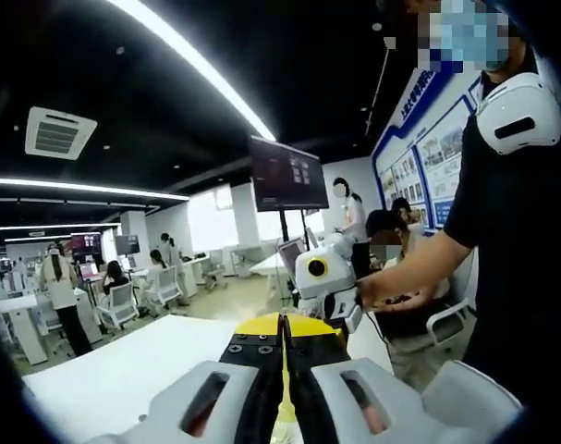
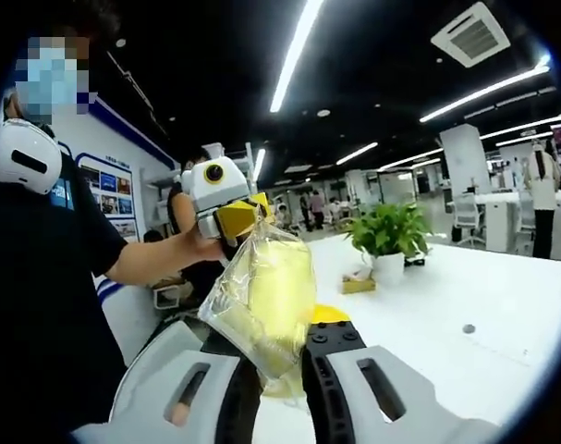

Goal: Compare the silicone blocks by pressing each to a similar depth, holding the contact briefly, and releasing to observe deformation and rebound differences across the visible hardness samples.

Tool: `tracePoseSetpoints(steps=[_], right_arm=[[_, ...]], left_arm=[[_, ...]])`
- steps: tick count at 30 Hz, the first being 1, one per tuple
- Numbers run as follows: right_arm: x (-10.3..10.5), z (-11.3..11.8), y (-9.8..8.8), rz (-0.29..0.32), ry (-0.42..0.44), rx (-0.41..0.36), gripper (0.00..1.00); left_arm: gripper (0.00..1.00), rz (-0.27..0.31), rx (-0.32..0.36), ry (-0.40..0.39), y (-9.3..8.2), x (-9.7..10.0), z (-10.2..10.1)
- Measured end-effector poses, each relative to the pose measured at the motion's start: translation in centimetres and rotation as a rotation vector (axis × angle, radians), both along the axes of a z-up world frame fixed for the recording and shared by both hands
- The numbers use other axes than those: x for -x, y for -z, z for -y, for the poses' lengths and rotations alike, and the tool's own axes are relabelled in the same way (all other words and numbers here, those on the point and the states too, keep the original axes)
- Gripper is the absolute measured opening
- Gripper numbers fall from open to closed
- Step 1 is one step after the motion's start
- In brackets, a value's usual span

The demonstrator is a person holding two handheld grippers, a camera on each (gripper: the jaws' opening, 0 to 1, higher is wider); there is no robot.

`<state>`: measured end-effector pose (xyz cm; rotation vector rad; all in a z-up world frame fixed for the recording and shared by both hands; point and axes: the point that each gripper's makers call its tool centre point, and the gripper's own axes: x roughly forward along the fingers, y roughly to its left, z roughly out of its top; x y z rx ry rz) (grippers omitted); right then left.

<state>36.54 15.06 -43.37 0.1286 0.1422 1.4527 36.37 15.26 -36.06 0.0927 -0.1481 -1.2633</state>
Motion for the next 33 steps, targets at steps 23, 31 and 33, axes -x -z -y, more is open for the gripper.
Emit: tracePoseSetpoints(steps=[23, 31, 33], right_arm=[[-0.2, 0.0, 0.5, -0.015, 0.03, -0.029, 0.26], [-1.0, -0.1, 0.6, -0.007, 0.079, -0.046, 0.45], [-1.5, -0.1, 0.8, -0.004, 0.098, -0.039, 0.47]], left_arm=[[0.0, 0.04, -0.033, 0.01, -0.3, 0.5, 0.5], [0.0, 0.03, -0.026, 0.002, -0.2, 0.5, 0.1], [0.0, 0.028, -0.02, -0.001, -0.2, 0.5, 0.0]])
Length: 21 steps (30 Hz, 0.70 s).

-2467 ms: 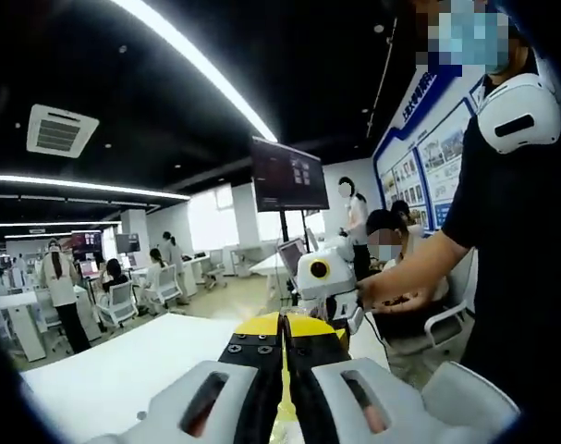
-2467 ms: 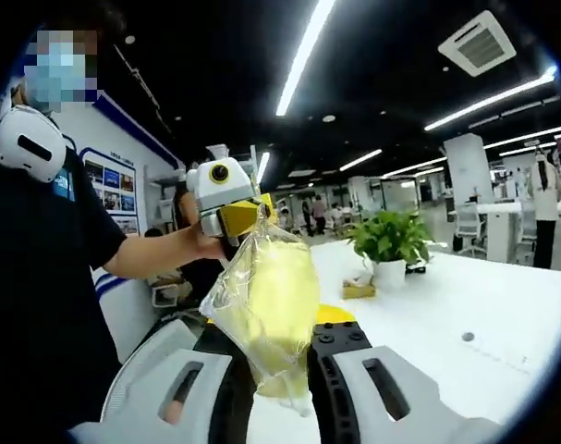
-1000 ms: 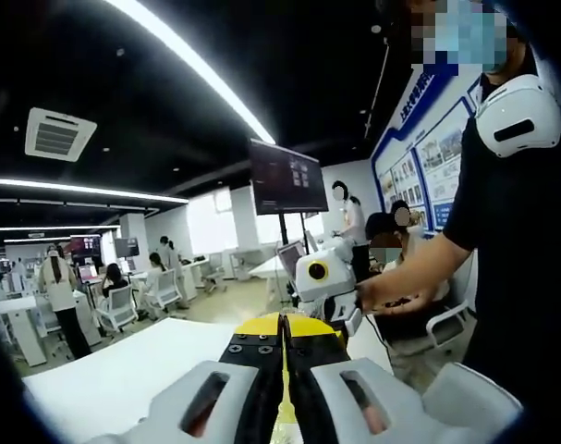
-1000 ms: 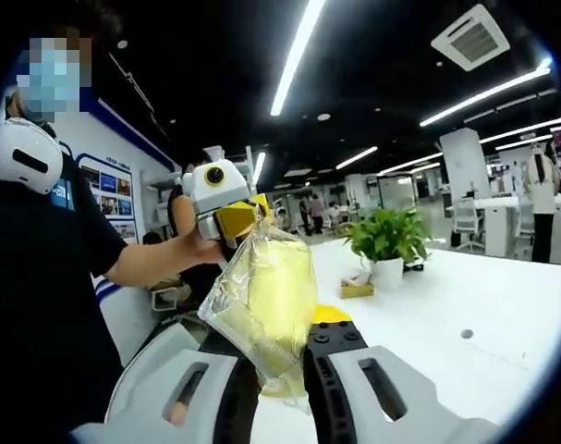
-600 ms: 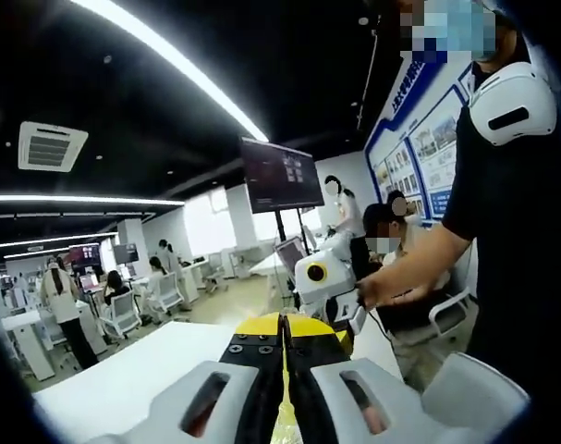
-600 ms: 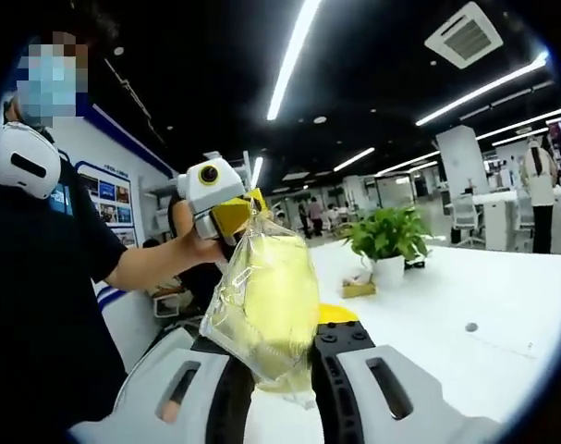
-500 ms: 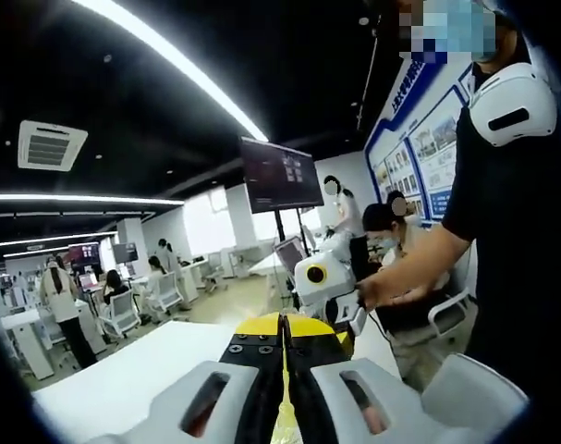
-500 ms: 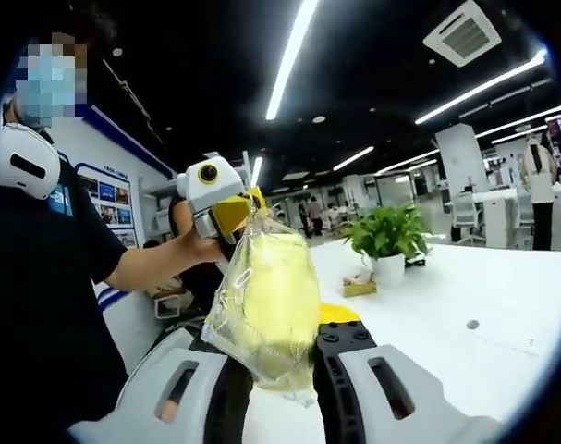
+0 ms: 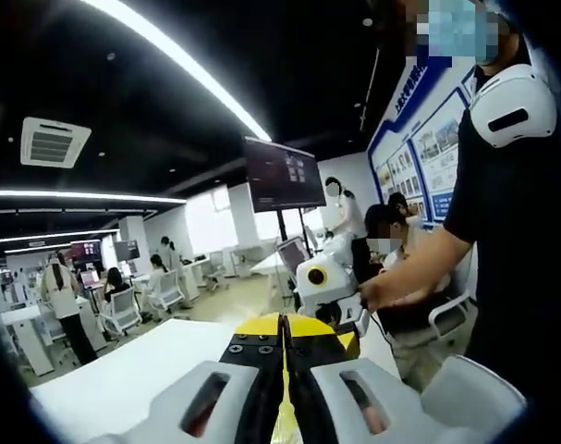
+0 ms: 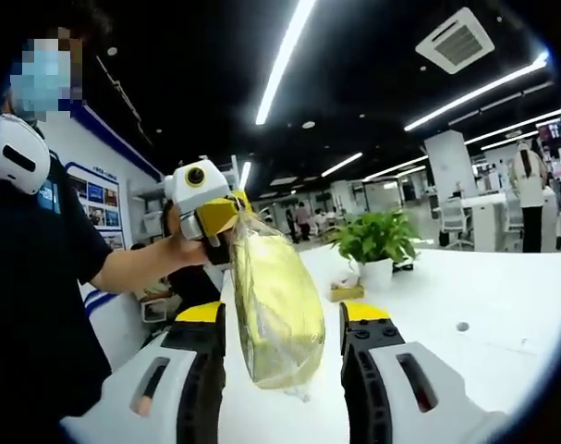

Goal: Compare the silicone blocks by pressing each to a similar depth, holding the contact briefly, and releasing to observe deformation and rebound differences across the visible hardness samples.

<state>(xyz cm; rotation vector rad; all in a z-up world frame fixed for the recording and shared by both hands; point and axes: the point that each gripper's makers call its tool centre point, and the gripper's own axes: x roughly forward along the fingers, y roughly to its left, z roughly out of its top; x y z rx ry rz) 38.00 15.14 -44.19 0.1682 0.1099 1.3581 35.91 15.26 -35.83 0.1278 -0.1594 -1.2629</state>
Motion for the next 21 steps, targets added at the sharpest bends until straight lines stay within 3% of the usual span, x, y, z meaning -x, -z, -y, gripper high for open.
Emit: tracePoseSetpoints(steps=[3, 6, 9, 14, 21], right_arm=[[-0.7, 0.0, 0.0, 0.002, 0.037, -0.006, 0.56], [-1.3, 0.4, -0.3, 0.033, 0.089, -0.02, 0.63], [-2.2, 1.2, 0.0, 0.091, 0.16, 0.011, 0.72], [-2.3, 1.4, -0.2, 0.109, 0.191, -0.002, 0.79], [-2.3, 2.0, 1.3, 0.153, 0.251, 0.09, 0.87]], left_arm=[[0.0, -0.009, 0.006, -0.006, 0.0, -0.1, -0.2], [0.0, -0.016, 0.009, -0.023, 0.2, -0.5, -0.7], [0.0, -0.035, 0.021, -0.039, 0.4, -0.7, -1.1], [0.0, -0.057, 0.043, -0.073, 0.9, -1.2, -2.0], [0.0, -0.088, 0.056, -0.123, 1.9, -2.0, -3.0]])
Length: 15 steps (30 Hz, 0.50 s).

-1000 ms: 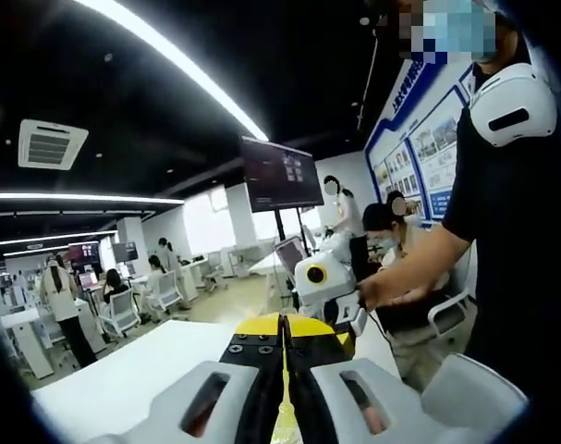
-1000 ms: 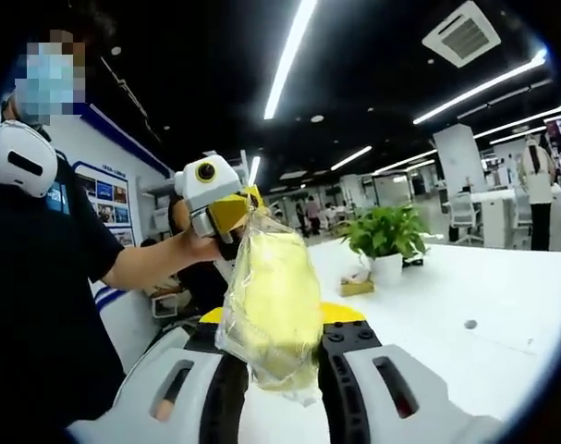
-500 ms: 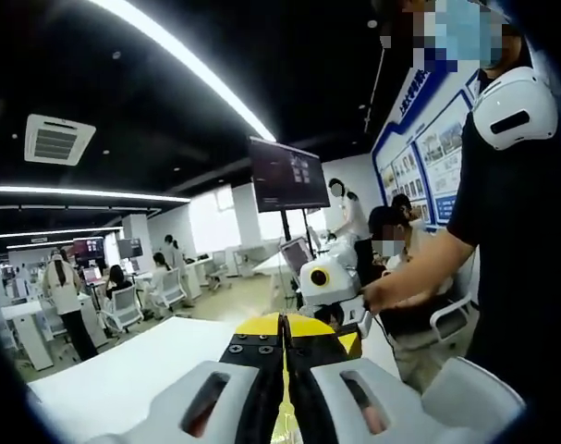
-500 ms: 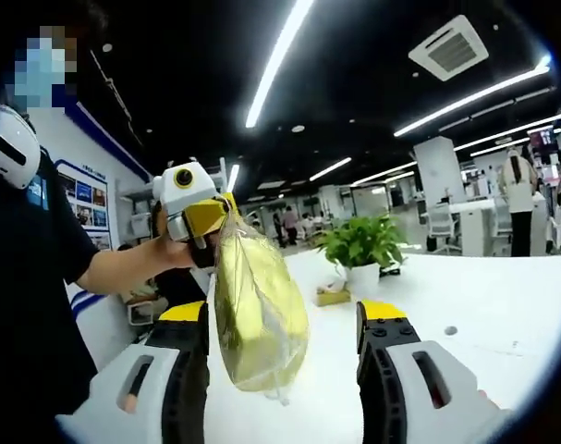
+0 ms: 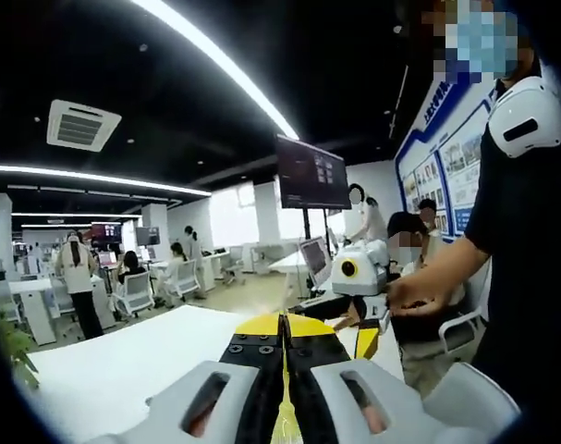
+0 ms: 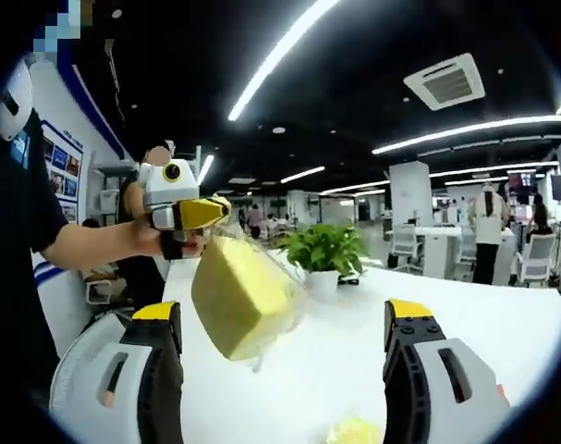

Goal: Compare the silicone blocks by pressing each to a similar depth, holding the contact briefly, and releasing to observe deformation and rebound differences across the visible hardness samples.

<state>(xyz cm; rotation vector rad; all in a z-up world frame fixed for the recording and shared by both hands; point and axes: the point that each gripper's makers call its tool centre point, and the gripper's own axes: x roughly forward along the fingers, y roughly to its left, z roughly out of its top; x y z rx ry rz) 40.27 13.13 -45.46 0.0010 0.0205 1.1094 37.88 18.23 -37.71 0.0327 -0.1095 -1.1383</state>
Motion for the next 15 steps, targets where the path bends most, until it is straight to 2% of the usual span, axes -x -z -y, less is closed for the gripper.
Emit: tracePoseSetpoints(steps=[5, 7, 11, 15], right_arm=[[-0.8, 1.7, 0.2, 0.036, 0.104, -0.009, 0.94], [-1.1, 2.7, 0.6, 0.026, 0.148, 0.007, 0.95], [-0.7, 4.1, 0.7, 0.017, 0.172, -0.004, 0.95], [0.0, 5.7, 1.0, -0.011, 0.197, -0.005, 0.92]], left_arm=[[0.0, -0.034, 0.013, -0.034, 1.0, -0.6, -0.6], [0.0, -0.051, 0.012, -0.042, 1.5, -0.9, -0.8], [0.0, -0.085, 0.01, -0.096, 3.0, -1.9, -1.7], [0.0, -0.172, 0.028, -0.132, 5.2, -3.0, -2.4]])
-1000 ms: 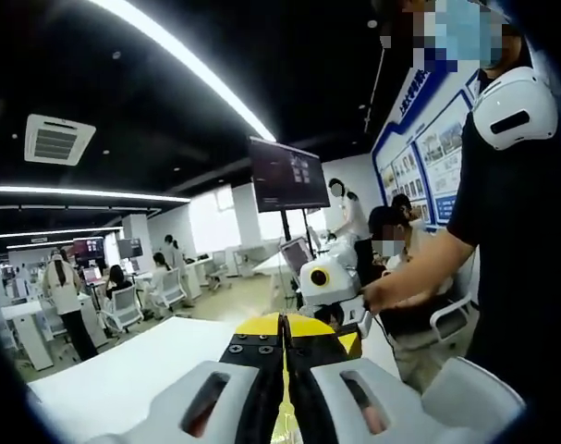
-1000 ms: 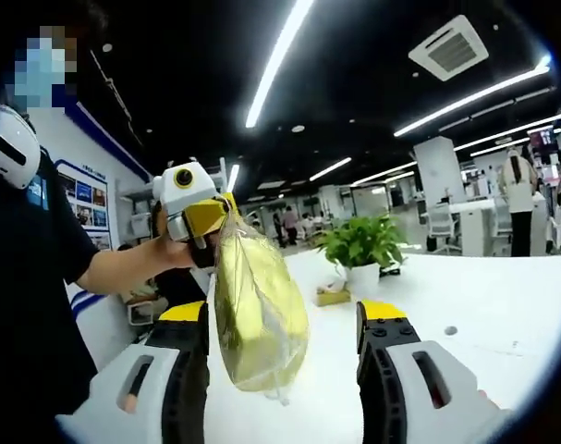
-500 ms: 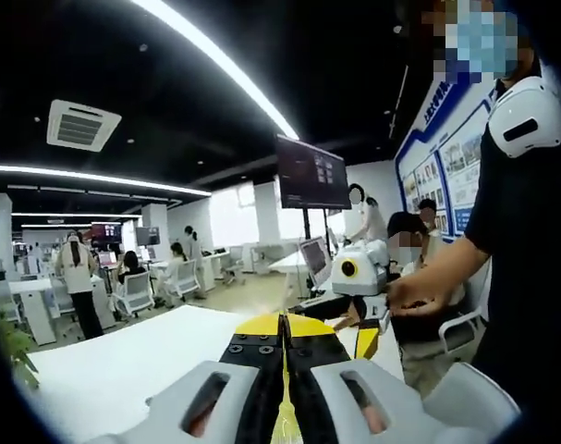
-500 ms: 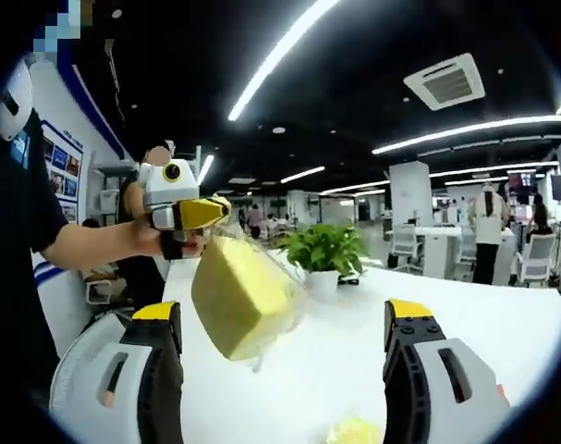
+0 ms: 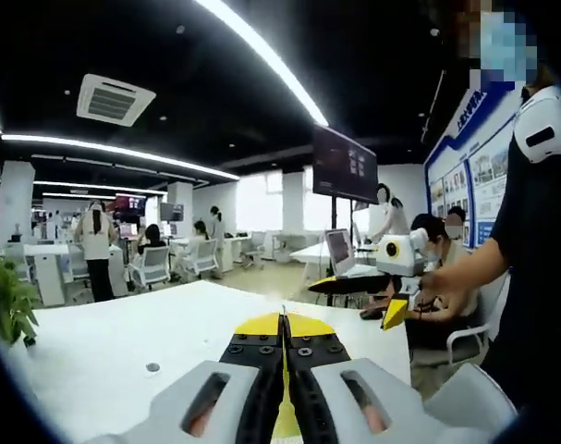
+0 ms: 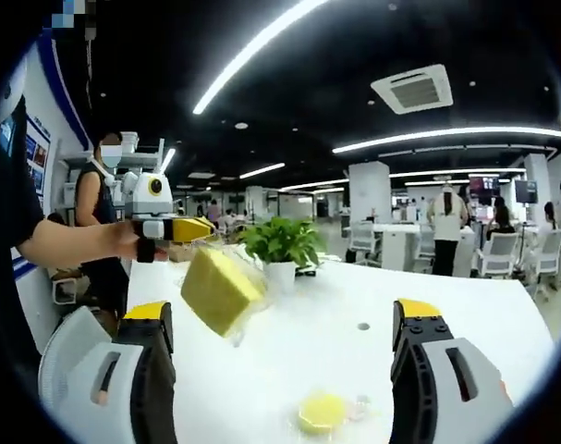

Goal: Compare the silicone blocks by pressing each to a similar depth, holding the contact briefly, and releasing to observe deformation and rebound differences across the visible hardness samples.

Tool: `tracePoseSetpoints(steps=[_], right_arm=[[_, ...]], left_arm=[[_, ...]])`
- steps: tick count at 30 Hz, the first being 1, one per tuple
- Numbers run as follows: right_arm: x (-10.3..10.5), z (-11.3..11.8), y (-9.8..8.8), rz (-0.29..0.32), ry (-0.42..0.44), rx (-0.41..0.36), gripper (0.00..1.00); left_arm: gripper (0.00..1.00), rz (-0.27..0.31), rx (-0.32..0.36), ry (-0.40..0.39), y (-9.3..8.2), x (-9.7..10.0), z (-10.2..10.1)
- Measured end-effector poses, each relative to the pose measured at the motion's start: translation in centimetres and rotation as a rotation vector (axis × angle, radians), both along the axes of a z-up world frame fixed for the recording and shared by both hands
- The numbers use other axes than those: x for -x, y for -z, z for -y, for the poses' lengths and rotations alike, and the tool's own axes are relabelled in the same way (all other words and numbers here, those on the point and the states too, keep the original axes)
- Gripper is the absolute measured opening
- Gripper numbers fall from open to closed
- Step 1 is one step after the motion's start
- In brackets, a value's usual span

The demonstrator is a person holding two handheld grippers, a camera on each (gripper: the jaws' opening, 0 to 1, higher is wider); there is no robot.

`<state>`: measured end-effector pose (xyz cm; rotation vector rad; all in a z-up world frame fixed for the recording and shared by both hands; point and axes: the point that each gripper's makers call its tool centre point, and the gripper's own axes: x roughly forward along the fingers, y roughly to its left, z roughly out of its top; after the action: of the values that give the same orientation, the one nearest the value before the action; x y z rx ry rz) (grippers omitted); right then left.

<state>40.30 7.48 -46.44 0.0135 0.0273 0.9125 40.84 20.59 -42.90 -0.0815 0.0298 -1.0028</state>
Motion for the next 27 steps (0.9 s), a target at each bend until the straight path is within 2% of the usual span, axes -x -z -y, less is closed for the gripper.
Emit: tracePoseSetpoints(steps=[1, 2, 5, 8, 9, 11, 14, 16, 17, 21, 24, 25, 26, 27], right_arm=[[0.1, 0.3, 0.0, -0.006, 0.005, -0.003, 0.91], [0.2, 0.6, 0.2, -0.014, 0.011, -0.003, 0.91], [0.5, 1.8, 0.6, -0.034, 0.032, 0.012, 0.9], [0.7, 2.8, 0.7, -0.03, 0.052, 0.02, 0.9], [0.6, 3.1, 0.9, -0.036, 0.06, 0.024, 0.9], [0.7, 3.8, 1.1, -0.041, 0.073, 0.028, 0.89], [1.0, 4.6, 0.9, -0.019, 0.085, 0.027, 0.87], [1.2, 4.9, 0.9, -0.024, 0.094, 0.03, 0.86], [1.2, 5.1, 1.0, -0.028, 0.098, 0.032, 0.86], [1.8, 5.6, 0.8, -0.026, 0.104, 0.026, 0.86], [2.4, 6.2, 1.1, -0.042, 0.113, 0.031, 0.86], [2.6, 6.4, 1.3, -0.049, 0.114, 0.033, 0.86], [2.7, 6.6, 1.4, -0.051, 0.117, 0.035, 0.86], [3.0, 6.9, 1.6, -0.054, 0.121, 0.038, 0.86]], left_arm=[[0.0, -0.002, -0.011, -0.002, 0.6, -0.1, 0.0], [0.0, -0.035, -0.025, -0.015, 1.8, -0.4, -0.1], [0.0, -0.086, -0.012, -0.029, 3.7, -0.9, -0.3], [0.0, -0.167, 0.001, -0.054, 6.4, -1.4, -0.5], [0.0, -0.16, -0.005, -0.062, 7.0, -1.6, -0.6], [0.0, -0.238, -0.004, -0.087, 9.0, -1.9, -0.8], [0.0, -0.294, -0.002, -0.095, 11.4, -2.1, -0.7], [0.0, -0.308, -0.016, -0.089, 12.8, -2.1, -0.6], [0.0, -0.336, -0.013, -0.102, 13.6, -2.3, -0.8], [0.0, -0.405, 0.021, -0.108, 15.5, -2.5, -1.1], [0.0, -0.441, 0.045, -0.135, 16.7, -2.9, -2.4], [0.0, -0.452, 0.134, -0.148, 16.0, -3.4, -3.0], [0.0, -0.462, 0.127, -0.17, 16.3, -3.7, -3.7], [0.0, -0.447, 0.117, -0.185, 16.5, -4.1, -4.4]])
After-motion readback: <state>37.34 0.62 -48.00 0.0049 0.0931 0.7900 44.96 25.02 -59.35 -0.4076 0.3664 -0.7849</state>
